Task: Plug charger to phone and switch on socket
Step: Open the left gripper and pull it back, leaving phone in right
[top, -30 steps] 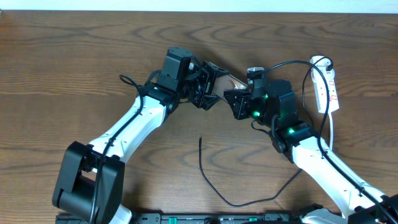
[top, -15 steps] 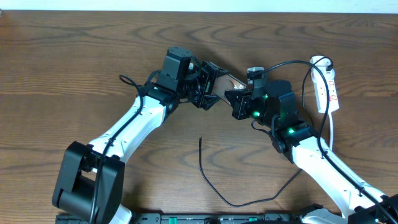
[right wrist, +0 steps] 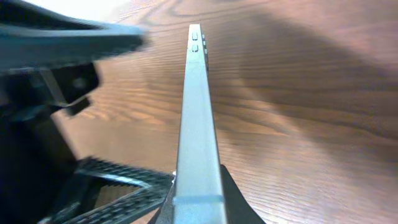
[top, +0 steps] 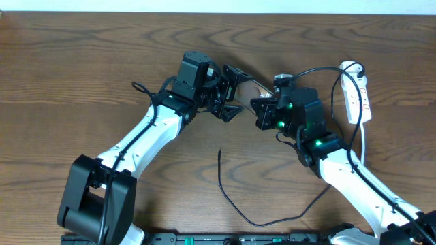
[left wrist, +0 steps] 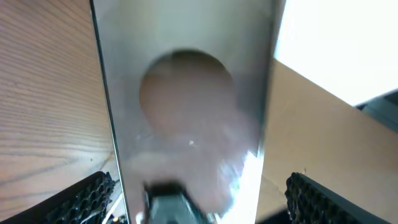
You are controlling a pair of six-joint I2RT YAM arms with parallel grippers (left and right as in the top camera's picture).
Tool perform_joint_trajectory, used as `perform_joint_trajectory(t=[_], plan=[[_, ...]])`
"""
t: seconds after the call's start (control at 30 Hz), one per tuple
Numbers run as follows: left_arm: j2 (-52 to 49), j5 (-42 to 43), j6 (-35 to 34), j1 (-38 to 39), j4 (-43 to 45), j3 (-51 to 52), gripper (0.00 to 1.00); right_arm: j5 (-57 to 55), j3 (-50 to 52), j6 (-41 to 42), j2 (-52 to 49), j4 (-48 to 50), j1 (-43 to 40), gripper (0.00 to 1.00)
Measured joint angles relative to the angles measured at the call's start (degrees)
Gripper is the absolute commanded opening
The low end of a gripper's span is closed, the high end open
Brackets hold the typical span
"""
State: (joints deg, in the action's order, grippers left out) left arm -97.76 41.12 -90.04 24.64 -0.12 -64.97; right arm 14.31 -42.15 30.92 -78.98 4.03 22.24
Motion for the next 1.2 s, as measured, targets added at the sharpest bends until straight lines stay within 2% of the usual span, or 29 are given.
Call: perform_joint_trajectory(t=[0.23,0.5,0.7,1.03,1.2], plan=[[0.04,4.17,0.02,0.00,3.45,0.00,0.90,-4.79,0.00,6.40,-0.31,-0.35,-2.60,0.01],[0.04,7.63,0.02,-0.96,3.50,0.00,0.91,-6.38,0.00,27.74,-0.31,-1.55,-5.46,0.01],[0.04,10.25,1.16,-4.63,3.54,0.00,0.90,-3.43,0.00,41.03,-0.31,-1.53,-5.99,0.02],[0.04,12.61,4.07,-10.62,3.54,0.00,0.90,4.33,0.00,56.87,-0.31,-1.25,-5.99,0.01],[0.04,12.59,5.92,-12.57,3.54,0.00,0.91,8.26,0.04,63.45,-0.35,4.52,-5.99,0.01]])
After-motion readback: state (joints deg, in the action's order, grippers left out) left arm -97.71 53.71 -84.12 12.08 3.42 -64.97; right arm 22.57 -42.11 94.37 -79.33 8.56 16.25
